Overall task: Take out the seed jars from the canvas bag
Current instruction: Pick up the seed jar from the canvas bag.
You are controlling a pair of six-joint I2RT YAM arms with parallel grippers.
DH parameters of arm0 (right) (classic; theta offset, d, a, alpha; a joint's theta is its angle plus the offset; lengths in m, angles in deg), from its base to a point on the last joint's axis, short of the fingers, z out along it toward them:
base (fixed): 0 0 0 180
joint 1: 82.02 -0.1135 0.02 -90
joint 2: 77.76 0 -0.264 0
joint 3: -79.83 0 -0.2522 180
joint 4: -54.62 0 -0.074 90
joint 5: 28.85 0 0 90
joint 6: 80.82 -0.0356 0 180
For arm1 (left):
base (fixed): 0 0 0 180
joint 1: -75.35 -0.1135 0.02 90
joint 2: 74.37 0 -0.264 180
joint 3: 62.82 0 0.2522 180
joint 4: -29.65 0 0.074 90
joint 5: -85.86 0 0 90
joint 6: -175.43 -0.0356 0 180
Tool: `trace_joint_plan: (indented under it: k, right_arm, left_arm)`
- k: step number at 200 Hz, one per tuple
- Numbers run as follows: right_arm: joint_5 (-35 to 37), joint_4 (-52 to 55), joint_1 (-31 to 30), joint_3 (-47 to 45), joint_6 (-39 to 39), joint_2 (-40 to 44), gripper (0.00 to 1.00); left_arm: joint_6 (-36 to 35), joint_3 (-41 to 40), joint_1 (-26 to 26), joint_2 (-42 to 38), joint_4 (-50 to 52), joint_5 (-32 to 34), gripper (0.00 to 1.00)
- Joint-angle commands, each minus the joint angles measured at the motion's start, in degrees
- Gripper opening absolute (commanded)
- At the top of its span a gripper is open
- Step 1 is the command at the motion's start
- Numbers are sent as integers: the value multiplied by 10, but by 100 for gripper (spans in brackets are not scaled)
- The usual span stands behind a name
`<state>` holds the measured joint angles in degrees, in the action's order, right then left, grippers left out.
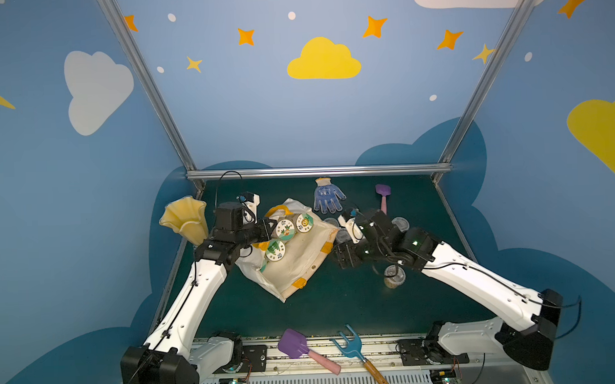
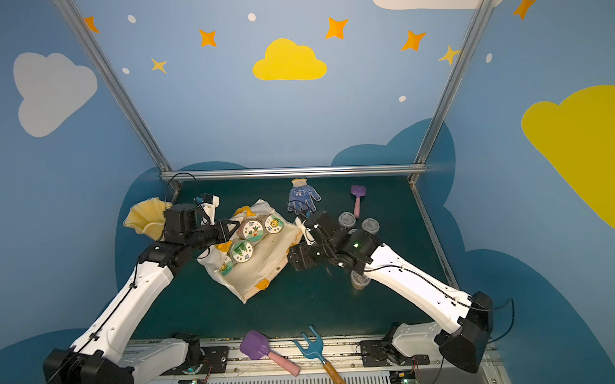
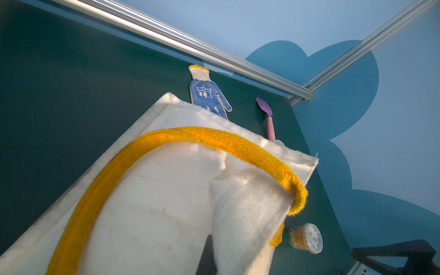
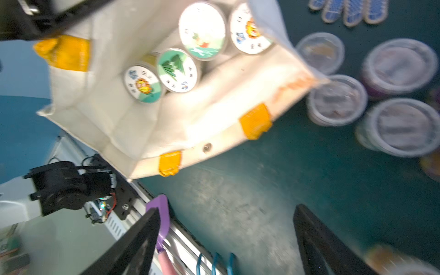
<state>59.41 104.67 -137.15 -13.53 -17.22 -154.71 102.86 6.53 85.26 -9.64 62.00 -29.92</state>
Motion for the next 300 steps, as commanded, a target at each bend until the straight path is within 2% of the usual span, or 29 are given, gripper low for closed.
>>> trace_joint_plan:
  k: [1,49,85,117,184,300]
  right_arm:
    - [24,-151,-38,7,-38,-58,85]
    - [97,-274,-79,30,-88,-192,86]
    - [117,-312,-89,59,-123,-268,87]
    - [167,-326,-92,77,-154,-307,88]
    - [131,-339,-90,146,-184,-391,88]
    - [114,-336,-82,176,-204,-435,90]
  left_arm:
    - [12,6,2,-5,-15,-18,5]
    - [16,4,2,2,-17,-1,5]
    - [16,6,2,12,-16,-8,5]
    - [17,7,2,11,-19,-11,5]
    - [14,19,2,13,-8,-13,5]
    - [8,22,2,11,-1,-23,5]
